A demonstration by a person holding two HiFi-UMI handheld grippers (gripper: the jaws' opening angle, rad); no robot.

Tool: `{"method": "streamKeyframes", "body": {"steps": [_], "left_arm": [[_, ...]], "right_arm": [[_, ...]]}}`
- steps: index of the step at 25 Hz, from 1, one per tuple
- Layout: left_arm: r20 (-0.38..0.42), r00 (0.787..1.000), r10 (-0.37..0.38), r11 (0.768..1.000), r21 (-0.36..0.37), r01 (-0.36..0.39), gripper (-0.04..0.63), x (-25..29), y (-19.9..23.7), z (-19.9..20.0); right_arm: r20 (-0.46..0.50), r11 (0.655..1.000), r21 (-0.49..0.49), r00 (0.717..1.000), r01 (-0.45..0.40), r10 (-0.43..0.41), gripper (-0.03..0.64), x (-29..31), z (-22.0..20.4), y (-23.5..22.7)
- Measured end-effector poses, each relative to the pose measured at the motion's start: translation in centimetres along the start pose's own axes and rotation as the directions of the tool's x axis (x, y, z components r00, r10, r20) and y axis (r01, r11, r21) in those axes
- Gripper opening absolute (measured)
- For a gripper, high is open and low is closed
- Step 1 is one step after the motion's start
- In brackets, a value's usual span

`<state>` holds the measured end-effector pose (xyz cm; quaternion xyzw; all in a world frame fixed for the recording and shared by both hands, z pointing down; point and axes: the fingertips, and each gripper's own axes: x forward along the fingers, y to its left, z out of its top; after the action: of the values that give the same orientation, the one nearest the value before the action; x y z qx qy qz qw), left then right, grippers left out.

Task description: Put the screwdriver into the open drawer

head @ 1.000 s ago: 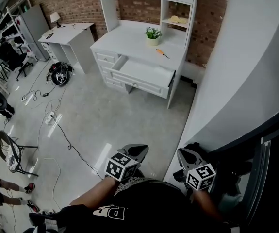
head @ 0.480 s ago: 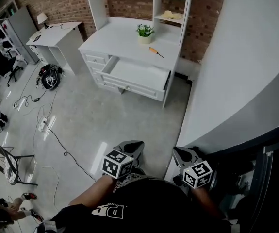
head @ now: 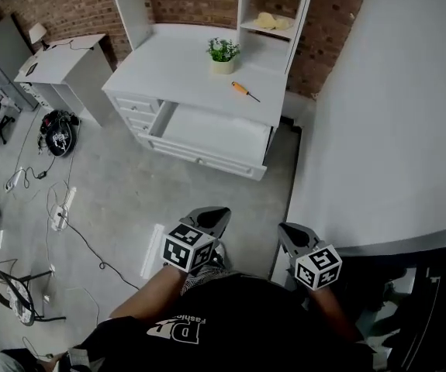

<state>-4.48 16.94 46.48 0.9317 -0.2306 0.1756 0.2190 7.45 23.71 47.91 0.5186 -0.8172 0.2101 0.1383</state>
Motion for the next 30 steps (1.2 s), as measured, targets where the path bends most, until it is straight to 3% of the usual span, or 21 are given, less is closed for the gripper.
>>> {"method": "streamKeyframes", "body": {"steps": [13, 30], "left_arm": [[-0.003, 0.998, -0.055, 0.998, 0.011, 0.055, 0.015, 5.0, 12.2, 5.7], [-0.014, 0.997, -0.076, 0.997, -0.02, 0.076, 0.015, 6.5, 16.7, 6.0]], "right_arm": [[-0.049, 0.998, 0.016, 0.997, 0.067, -0.066, 0.005, 11.0, 5.0, -4.1], [-0.104, 0.996, 0.01, 0.991, 0.09, -0.089, 0.005, 15.4, 6.6, -5.7]]}}
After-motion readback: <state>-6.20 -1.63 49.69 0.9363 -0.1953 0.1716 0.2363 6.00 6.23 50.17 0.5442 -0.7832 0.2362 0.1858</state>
